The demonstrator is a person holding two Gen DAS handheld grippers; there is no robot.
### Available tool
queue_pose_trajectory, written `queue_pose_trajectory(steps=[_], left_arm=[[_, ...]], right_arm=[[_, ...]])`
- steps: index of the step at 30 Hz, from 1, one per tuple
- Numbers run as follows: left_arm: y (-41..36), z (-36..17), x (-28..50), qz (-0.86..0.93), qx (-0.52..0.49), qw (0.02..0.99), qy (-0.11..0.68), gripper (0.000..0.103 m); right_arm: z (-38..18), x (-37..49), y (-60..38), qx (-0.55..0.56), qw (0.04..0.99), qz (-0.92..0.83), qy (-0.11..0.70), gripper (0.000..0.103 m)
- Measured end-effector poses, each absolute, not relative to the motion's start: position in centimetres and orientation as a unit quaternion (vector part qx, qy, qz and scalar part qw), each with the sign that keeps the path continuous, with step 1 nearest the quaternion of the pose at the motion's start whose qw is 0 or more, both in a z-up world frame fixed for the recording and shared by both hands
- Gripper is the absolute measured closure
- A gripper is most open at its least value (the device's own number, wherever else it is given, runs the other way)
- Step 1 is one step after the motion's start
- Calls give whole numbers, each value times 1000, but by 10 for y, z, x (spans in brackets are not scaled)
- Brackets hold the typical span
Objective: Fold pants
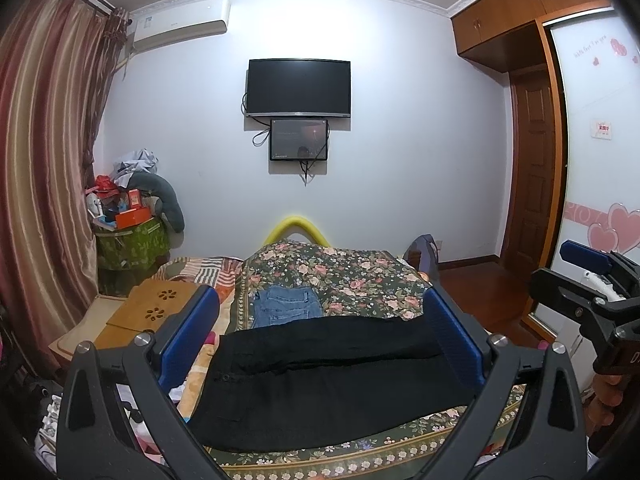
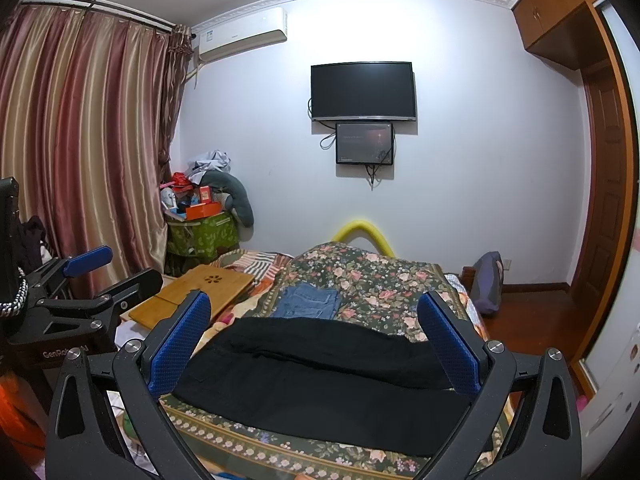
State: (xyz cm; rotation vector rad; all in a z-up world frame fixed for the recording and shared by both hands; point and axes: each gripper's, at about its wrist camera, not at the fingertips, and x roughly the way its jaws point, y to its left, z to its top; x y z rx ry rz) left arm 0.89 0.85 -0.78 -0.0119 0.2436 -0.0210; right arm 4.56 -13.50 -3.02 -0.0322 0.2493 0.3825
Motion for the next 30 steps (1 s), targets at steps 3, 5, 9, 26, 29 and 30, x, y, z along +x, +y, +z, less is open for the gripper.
queue_pose_trajectory(steps=[3,5,9,26,29,30], left_arm=[[9,-8,9,-10,-5,993,121,0],[9,-8,9,-10,-5,993,120,0],[9,-8,10,-11,-5,993,121,0],[15,-17,29,-11,-9,990,137,0],[21,-20,43,-9,-9,989,146,0],[24,-22,51,-7,-8,988,151,0]], right_arm=[[-30,46,-135,-16,974,190,124,0],[-31,46,-135,-16,974,190,124,0],[-31,46,-135,-16,974,189,125,0],[-38,65,-133,-16,972,185,145,0],[-44,76,-132,-16,972,179,154,0],[-46,80,-132,-15,971,177,157,0]])
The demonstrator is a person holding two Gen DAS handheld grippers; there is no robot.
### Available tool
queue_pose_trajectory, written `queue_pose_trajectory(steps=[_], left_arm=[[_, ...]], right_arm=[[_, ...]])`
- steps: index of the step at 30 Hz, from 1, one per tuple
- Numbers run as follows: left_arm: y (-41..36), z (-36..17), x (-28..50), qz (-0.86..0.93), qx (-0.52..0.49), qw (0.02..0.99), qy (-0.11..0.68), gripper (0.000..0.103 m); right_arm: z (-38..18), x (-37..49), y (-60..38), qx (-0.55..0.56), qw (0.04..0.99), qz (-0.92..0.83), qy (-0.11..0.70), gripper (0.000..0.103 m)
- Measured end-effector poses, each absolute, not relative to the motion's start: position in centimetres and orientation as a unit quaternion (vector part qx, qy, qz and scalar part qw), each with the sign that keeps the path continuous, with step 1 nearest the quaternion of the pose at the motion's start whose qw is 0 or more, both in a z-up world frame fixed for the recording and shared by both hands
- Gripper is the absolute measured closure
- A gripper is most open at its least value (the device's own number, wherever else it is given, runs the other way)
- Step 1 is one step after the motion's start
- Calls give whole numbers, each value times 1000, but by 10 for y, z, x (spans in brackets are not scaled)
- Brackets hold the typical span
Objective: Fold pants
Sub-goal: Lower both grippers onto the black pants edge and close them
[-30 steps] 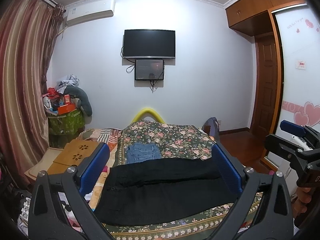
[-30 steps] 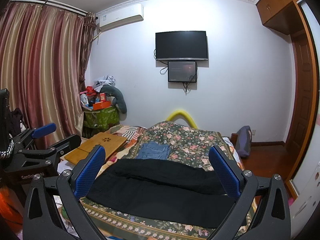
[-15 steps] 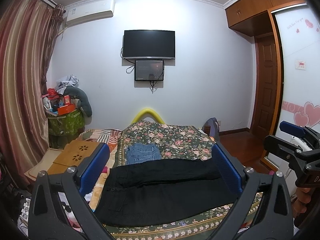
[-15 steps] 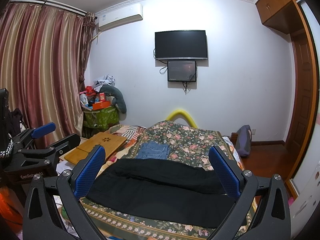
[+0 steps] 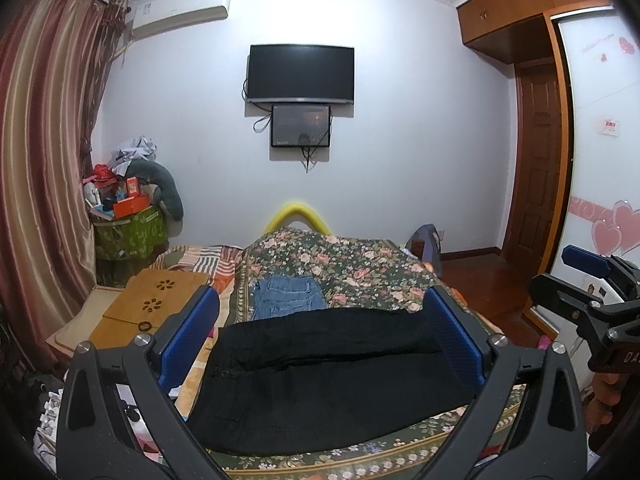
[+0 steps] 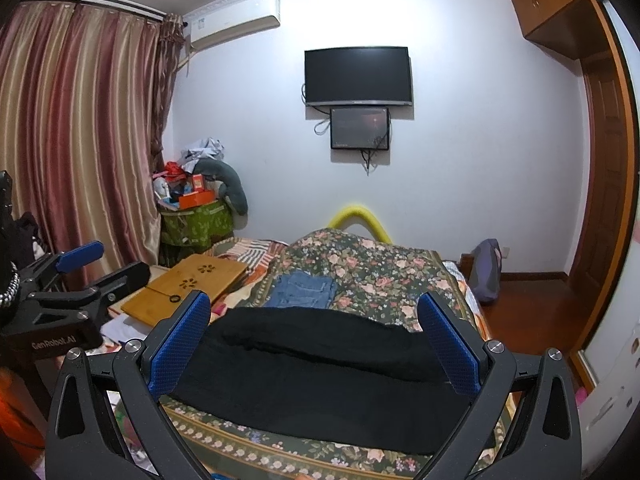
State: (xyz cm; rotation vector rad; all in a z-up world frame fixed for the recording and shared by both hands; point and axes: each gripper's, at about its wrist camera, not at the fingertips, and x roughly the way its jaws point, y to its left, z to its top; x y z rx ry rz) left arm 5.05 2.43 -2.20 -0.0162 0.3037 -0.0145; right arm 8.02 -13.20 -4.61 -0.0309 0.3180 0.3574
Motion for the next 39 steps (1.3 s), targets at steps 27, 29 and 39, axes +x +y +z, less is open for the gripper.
queue_pose_trajectory(steps=[27,29,39], left_arm=[[177,-195,349,91,-39,916,388,0],[186,-214,367,97,-31,908,405,2],[220,-302,440,78,-12,867,493,18]], right_arm=[[-165,297,-143,-49,936,172,304,0],[-180,315,-145,-46,929,179,321,0],[-239,393,-136,-80,901,221,363,2]])
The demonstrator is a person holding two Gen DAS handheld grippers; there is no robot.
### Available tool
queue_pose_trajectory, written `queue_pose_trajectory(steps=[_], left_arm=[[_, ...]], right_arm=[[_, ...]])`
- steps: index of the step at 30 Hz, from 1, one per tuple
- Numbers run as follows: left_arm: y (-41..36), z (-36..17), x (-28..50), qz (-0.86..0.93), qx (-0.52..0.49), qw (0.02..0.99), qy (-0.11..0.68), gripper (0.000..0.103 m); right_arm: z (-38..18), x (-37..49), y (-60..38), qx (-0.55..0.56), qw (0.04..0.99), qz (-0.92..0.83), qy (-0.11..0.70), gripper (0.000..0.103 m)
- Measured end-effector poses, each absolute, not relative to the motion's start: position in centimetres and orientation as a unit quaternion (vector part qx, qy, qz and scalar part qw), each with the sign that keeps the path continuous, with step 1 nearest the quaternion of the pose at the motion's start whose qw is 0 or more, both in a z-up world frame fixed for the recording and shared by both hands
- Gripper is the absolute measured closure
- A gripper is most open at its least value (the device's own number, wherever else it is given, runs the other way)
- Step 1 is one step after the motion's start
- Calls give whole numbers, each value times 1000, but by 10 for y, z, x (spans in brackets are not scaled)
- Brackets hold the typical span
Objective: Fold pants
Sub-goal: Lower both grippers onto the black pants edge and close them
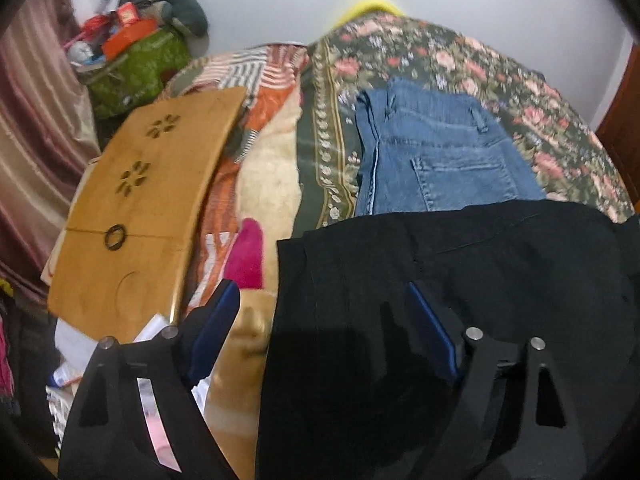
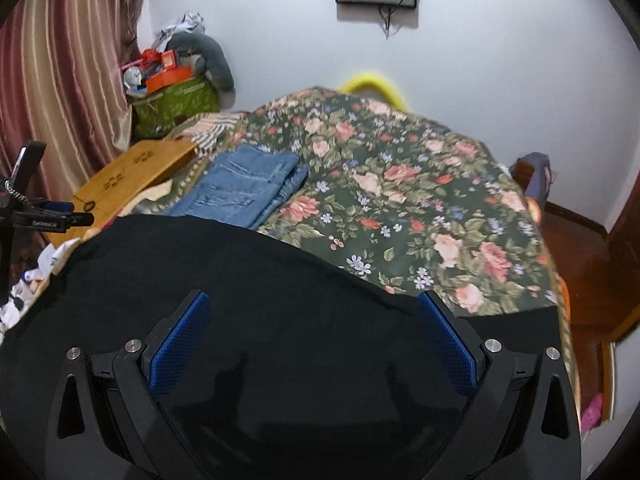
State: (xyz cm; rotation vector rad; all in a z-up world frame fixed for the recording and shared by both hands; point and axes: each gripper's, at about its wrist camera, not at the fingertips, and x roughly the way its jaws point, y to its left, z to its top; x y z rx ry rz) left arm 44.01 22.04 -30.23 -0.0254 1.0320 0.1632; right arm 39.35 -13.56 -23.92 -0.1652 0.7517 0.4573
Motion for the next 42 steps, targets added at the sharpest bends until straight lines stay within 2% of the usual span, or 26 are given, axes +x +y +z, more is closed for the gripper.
queue_pose_trajectory(steps=[9,11,13,15,16,17,19,21,23,25,31,42], left_arm=[[240,-352,482,77,-34,832,549,18],[245,-354,487,80,-48,836,540,32],[248,-358,491,70,-67,833,545,44],[249,-361,492,66,-85,829,549,49],[248,-361,492,65,-81,830,548,56],[247,-360,492,63,-81,829,550,67],[243,-358,490,56,-76,828,552,76],[242,-355,489,59,-69,829,552,81],[239,-350,487,63,-60,831,549,87],[237,-345,484,65,-51,833,546,93],[235,-318,473,69,-34,846,527,94],[219,-236,435,47,-37,885,461,94]], right_arm=[[-268,454,-122,-109,866,255,416,5],[-278,465,-113,-132,854,264,429,15],[-283,473,-109,-126,840,289,442,19],[-284,480,-109,-115,833,304,448,20],[-285,482,-109,-103,825,318,456,30],[-287,485,-108,-84,811,335,471,45],[-291,486,-107,-55,795,350,492,62],[-291,481,-104,-51,798,348,490,68],[-290,476,-102,-53,801,348,485,83],[-287,469,-97,-64,809,339,476,92],[-270,457,-97,-91,833,317,445,96],[-208,413,-122,-38,879,277,386,97]])
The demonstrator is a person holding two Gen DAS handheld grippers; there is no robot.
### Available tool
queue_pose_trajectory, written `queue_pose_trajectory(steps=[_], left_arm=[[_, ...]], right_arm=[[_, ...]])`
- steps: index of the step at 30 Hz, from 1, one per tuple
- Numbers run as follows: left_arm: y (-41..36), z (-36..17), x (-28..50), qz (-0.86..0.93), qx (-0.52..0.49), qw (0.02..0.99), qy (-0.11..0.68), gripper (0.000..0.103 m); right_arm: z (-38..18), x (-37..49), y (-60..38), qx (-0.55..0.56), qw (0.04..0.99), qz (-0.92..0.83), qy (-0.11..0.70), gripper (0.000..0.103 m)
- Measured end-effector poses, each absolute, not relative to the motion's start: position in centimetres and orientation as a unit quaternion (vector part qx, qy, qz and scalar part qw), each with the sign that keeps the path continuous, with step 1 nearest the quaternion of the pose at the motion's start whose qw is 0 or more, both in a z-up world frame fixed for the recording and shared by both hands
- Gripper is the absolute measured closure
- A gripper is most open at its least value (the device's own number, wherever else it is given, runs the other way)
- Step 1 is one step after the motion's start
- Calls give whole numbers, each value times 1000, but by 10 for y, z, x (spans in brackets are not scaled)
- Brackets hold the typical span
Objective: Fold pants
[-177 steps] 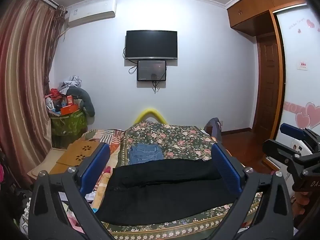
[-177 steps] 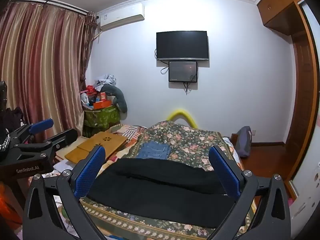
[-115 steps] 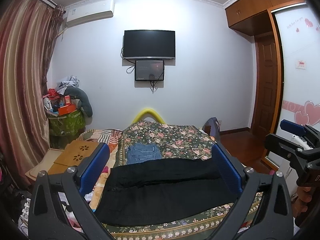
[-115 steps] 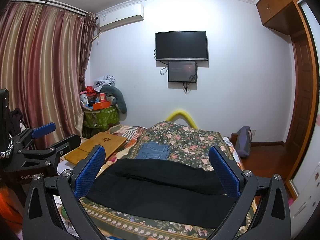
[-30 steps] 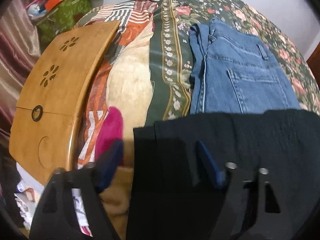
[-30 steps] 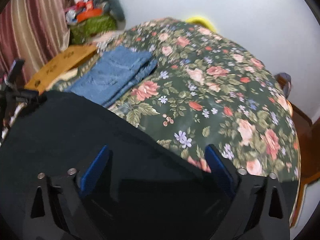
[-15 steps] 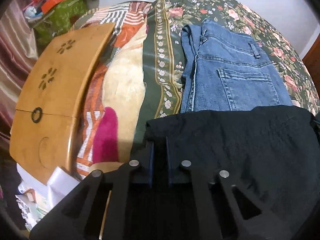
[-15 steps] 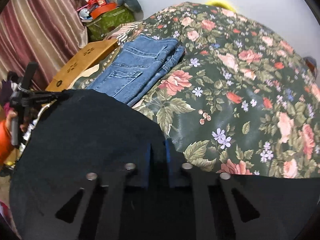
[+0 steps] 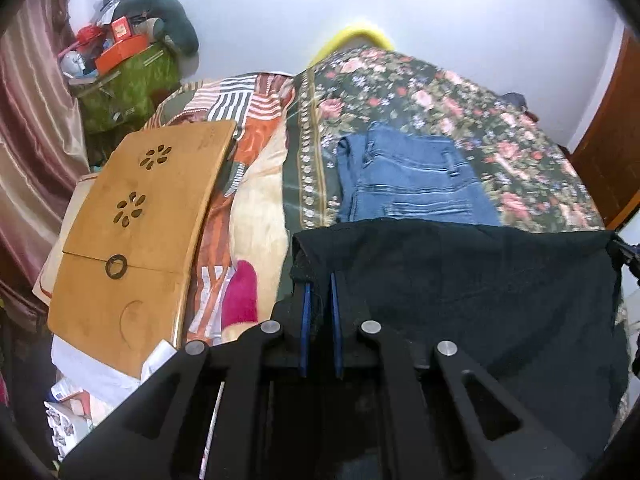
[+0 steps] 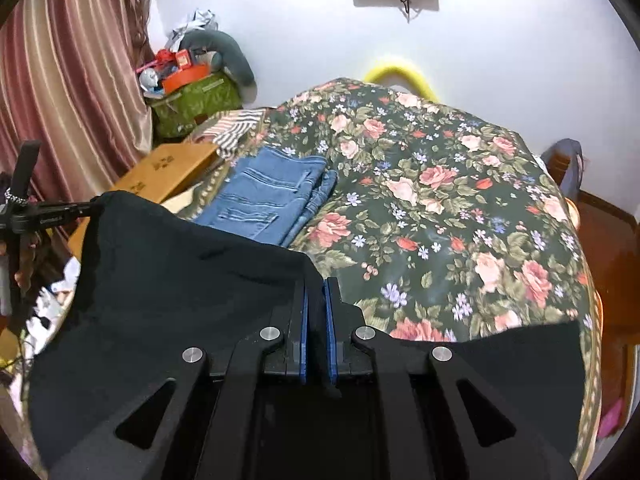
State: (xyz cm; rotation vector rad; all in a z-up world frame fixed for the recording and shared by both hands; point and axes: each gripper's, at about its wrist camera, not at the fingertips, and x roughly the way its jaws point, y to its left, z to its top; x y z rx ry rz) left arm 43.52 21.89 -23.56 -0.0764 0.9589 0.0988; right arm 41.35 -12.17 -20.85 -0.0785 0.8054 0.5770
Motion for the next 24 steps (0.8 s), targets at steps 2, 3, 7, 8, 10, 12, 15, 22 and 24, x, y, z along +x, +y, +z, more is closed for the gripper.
queue_pose_trajectory(steps=[2,3,7,8,10,12,15,22,24], left_arm=[[214,-225,419,41,-30,890,453,94],[212,-221,412,39,-27,892,450,94],[209,-206,371,33,-21,897,441,102],[209,-203,361,33,-21,898,439,102],[209,-199,342,33,-19,900,434,102],[209,-197,323,34,-18,901,432,102],[211,-198,300,29,-24,899,435,102],[209,-215,310,25,-23,882,470,56],[211,-221,328,28,-28,886,461,32]], right_arm=[[-200,399,-124,-38,881,279,380,97],[-194,389,-125,-38,882,281,377,97],[-178,355,-130,-40,885,287,364,97],[-175,347,-131,-39,885,290,362,97],[-172,329,-131,-40,885,292,359,97],[-169,310,-128,-45,885,297,356,97],[-168,282,-121,-69,884,302,351,97],[-182,275,-121,-65,880,297,364,97],[-183,281,-126,-55,881,295,366,97]])
